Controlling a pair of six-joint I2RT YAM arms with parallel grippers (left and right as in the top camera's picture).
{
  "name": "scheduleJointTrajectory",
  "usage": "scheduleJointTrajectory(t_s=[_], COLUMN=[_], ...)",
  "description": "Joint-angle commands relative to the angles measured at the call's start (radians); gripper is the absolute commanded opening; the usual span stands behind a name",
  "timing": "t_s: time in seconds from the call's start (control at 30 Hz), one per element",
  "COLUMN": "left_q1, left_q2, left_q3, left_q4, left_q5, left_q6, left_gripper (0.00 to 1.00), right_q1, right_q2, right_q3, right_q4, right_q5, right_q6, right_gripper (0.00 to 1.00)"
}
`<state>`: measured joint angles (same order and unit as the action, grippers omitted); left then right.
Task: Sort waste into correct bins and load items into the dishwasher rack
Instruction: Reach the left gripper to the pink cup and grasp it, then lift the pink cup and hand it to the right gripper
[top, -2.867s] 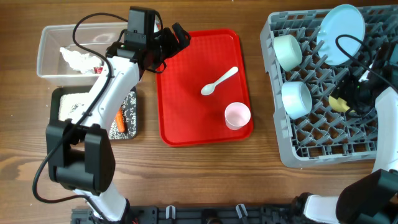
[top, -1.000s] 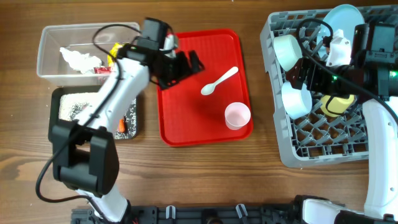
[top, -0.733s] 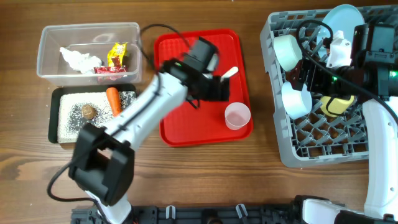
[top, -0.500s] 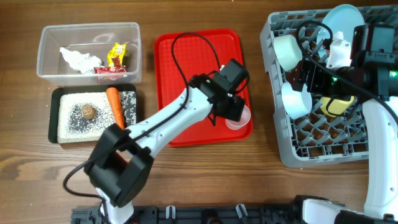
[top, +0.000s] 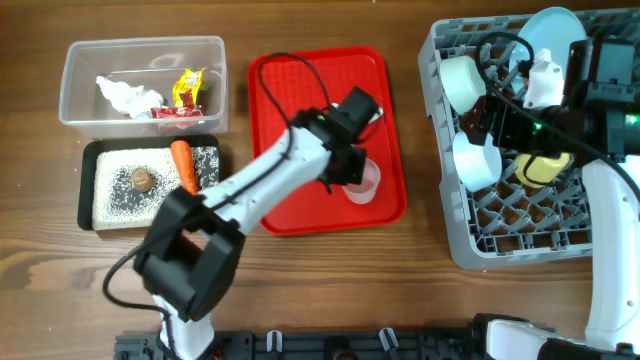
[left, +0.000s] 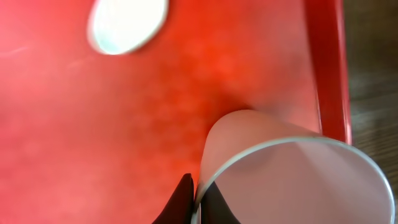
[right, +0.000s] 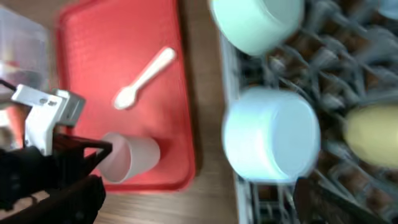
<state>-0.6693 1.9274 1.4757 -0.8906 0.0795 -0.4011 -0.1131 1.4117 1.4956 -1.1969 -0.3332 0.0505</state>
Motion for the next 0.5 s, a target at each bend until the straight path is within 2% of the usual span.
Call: scheduleJointTrajectory(t_s=[0.0, 0.13, 0.2, 0.33, 0.47], left_q1=[0.143, 0.328, 0.378, 0.408, 0.408], left_q2=[-0.124, -0.154, -0.154, -0.153, -0.153], left_q3=[-0.001, -0.001, -0.001, -0.001, -0.001], left_q4=[0.002, 0.035, 0.053, 0.101, 0.194], left_q5=[0.262, 0.747, 0.885, 1.064, 1.27], left_q6=[0.074, 0.211, 0.238, 0.241, 0.239], left_gripper=[0.04, 0.04, 0.04, 0.04, 0.04], right_q1=[-0.003, -0.002, -0.002, 0.004, 0.036], right_q2=[0.006, 0.007, 0.007, 0.008, 0.011], right_q3=[-0.083, -0.222, -0.28, -0.394, -0.491], right_q4=[0.078, 0.241, 0.321, 0.542, 0.779], right_q5=[-0.252, -0.6, -0.706, -0.921, -1.034], right_q6=[-0.064, -0.151, -0.156, -0.151, -0.065], right_gripper=[1.0, 1.0, 1.0, 1.0, 1.0])
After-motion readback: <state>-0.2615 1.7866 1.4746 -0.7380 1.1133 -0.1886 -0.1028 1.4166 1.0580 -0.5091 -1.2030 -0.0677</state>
